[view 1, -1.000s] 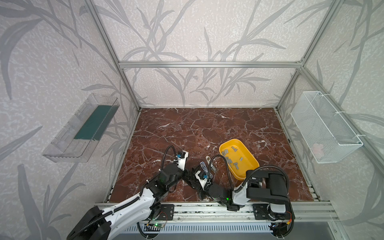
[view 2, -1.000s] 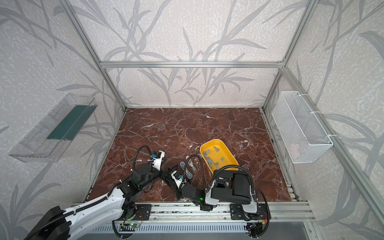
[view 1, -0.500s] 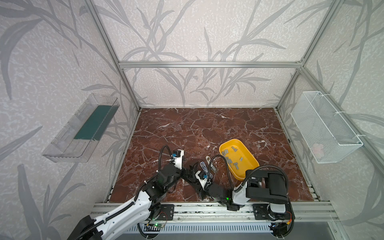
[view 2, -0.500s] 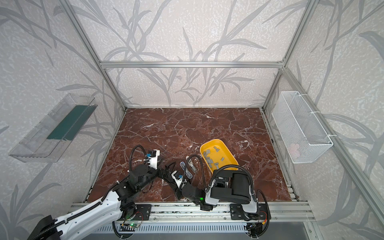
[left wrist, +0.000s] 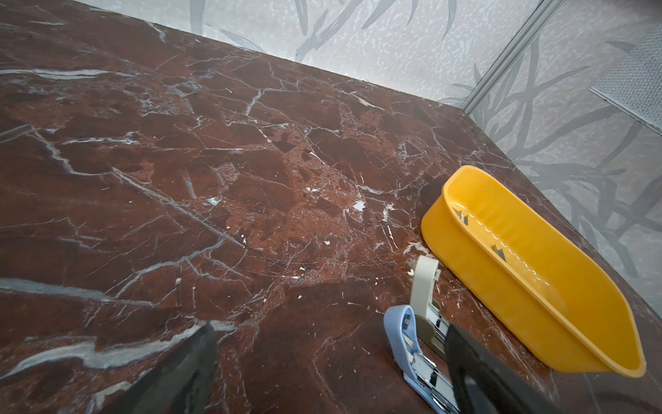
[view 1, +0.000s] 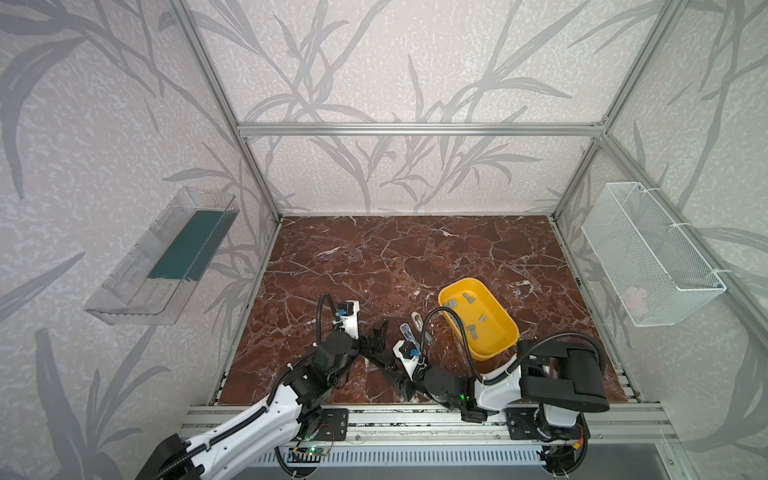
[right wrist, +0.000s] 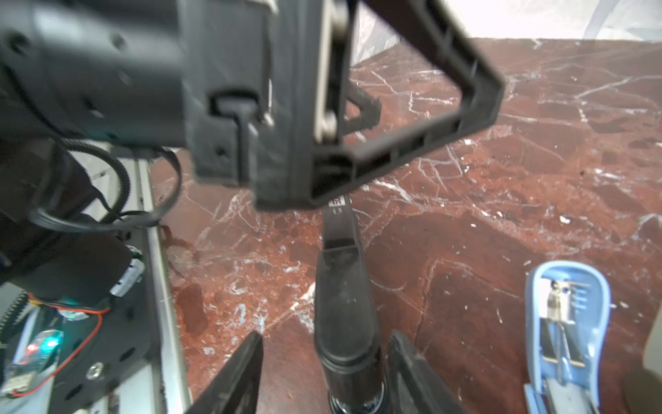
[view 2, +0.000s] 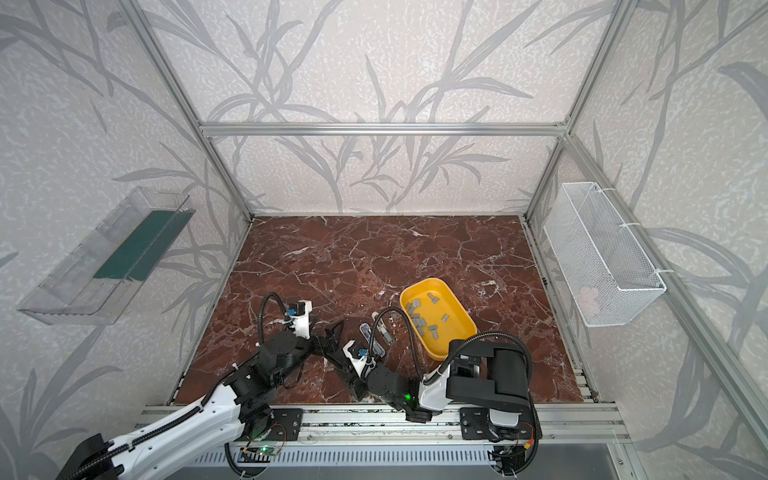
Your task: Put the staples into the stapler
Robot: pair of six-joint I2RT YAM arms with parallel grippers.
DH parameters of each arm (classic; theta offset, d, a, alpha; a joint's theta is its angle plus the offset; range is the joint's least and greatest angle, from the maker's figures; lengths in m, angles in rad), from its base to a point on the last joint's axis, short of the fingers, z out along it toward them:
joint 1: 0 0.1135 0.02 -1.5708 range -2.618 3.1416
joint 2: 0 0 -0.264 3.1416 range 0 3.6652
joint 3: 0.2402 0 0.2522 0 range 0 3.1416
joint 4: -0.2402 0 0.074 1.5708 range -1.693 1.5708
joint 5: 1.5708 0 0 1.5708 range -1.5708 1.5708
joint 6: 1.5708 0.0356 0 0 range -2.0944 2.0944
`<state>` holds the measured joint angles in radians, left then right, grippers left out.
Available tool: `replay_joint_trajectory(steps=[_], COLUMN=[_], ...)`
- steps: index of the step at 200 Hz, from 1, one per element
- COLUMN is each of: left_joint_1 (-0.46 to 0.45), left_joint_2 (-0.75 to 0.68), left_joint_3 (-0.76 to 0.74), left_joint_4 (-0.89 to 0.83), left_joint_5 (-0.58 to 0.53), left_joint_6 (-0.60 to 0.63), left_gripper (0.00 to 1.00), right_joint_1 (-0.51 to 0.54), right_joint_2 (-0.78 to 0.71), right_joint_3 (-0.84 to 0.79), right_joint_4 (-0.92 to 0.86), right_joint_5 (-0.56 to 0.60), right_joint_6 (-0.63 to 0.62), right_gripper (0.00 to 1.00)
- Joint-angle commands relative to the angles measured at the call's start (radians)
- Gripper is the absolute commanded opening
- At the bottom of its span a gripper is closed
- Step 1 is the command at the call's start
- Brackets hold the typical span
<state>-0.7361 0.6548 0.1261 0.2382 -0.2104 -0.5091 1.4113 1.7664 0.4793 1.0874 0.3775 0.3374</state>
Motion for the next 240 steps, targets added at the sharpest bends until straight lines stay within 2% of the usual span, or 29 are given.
replay_joint_trajectory(steps=[1, 46, 75, 104, 178, 240], left_joint_1=[-0.002, 0.0, 0.0, 0.001, 0.002, 0.004], left_joint_2=[-0.013, -0.086, -0.122, -0.123, -0.048, 0.099], left_joint_3=[-0.02, -0.084, -0.097, -0.096, -0.098, -0.07], left_joint_4=[-0.04, -0.033, -0.073, -0.101, -0.065, 0.017], left_joint_5=[-0.068, -0.09, -0.098, -0.101, -0.106, -0.109], left_joint_6=[-0.03, -0.091, -0.094, -0.092, -0.117, -0.118], left_gripper=[0.99, 0.99, 0.99, 0.99, 0.99, 0.99], right_joint_1=[0.009, 0.008, 0.005, -0.013, -0.049, -0.048], right_joint_2=[-0.05, -0.054, -0.091, -0.122, -0.08, 0.015], right_joint_3=[-0.006, 0.035, 0.062, 0.077, 0.135, 0.122], right_joint_4=[-0.047, -0.125, -0.179, -0.225, -0.306, -0.274], right_joint_5=[0.021, 0.042, 0.092, 0.077, 0.033, 0.03], right_joint_6=[-0.021, -0.049, -0.091, -0.104, -0.084, -0.041], right_gripper=[0.54, 0.43, 0.4, 0.39, 0.33, 0.29])
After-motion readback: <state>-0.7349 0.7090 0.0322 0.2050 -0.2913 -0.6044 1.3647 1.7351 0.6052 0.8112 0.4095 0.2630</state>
